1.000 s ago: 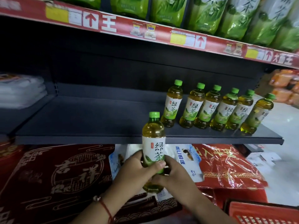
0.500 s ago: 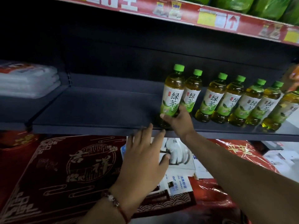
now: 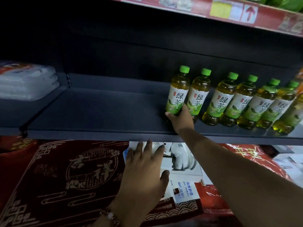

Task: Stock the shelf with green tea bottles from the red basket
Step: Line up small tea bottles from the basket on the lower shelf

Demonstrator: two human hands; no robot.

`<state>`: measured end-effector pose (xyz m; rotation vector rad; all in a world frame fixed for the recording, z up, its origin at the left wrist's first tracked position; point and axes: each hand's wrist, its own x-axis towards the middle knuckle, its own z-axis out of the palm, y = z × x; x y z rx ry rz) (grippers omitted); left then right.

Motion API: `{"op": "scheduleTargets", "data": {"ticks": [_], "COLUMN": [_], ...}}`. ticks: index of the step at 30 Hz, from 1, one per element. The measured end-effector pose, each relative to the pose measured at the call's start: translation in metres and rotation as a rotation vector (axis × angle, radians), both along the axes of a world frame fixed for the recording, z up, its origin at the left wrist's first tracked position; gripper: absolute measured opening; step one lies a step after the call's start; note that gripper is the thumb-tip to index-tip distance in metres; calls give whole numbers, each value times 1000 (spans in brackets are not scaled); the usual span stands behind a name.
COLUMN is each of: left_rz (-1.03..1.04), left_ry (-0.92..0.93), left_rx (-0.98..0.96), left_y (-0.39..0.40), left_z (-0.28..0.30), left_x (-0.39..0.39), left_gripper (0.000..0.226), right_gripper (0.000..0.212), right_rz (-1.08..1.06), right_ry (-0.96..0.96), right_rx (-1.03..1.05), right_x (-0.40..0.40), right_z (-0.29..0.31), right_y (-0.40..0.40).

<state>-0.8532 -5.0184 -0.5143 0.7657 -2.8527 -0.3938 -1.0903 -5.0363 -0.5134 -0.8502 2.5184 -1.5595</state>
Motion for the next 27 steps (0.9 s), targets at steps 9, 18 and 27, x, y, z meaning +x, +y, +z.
{"op": "scheduleTargets", "data": {"ticks": [9, 18, 27], "left_rz": [21, -104, -496], "left_ry": [36, -24, -189], "left_rx": [17, 24, -56], "left_y": [2, 53, 170], "left_z": [-1, -7, -55], "left_x": [-7, -35, -80], "left_gripper": [64, 64, 69], "right_gripper": [56, 73, 77], "right_rz": [158, 345, 155], "right_ry": [120, 446, 193], "right_rx": [190, 837, 1017], "right_x": [11, 49, 70], "right_z": [4, -10, -60], "right_y": [41, 185, 355]}}
